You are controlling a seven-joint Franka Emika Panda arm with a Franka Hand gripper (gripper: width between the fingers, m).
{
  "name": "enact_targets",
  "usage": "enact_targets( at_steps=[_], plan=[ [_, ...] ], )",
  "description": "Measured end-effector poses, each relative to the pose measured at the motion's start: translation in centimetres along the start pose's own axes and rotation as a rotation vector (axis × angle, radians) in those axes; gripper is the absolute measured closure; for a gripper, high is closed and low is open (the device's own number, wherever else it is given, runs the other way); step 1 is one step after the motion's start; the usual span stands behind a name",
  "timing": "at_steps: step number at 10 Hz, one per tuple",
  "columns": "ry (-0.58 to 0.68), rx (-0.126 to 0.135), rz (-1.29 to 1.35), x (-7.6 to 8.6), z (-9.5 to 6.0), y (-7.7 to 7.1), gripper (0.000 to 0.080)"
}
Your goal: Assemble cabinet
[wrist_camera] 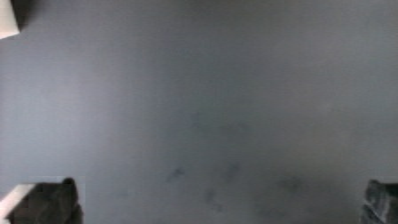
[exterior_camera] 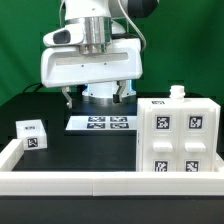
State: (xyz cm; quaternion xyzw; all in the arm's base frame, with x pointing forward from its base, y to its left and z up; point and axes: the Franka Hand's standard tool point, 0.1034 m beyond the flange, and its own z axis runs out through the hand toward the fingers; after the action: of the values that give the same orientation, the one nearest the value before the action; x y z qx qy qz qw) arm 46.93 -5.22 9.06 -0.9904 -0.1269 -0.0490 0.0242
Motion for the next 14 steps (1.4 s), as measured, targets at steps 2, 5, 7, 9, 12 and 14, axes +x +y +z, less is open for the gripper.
enact_targets(
  at_steps=[2, 5, 7, 9, 12, 14],
  plan=[
    [0.0, 0.0, 0.0, 0.0, 0.0, 0.1, 0.0002],
    [-0.025, -0.008, -0.094, -3.7, 0.3, 6.0, 0.0002],
    [-0.042, -0.003, -0.133, -5.3, 0.7, 8.9, 0.0002],
    [-0.044, -0.003, -0.132, -5.2, 0.9, 11.4, 0.0002],
    [-0.053, 0.001, -0.153, -5.7, 1.4, 11.6, 0.0002],
    [-0.076, 0.004, -0.12, -7.1, 3.2, 12.6, 0.0002]
  ],
)
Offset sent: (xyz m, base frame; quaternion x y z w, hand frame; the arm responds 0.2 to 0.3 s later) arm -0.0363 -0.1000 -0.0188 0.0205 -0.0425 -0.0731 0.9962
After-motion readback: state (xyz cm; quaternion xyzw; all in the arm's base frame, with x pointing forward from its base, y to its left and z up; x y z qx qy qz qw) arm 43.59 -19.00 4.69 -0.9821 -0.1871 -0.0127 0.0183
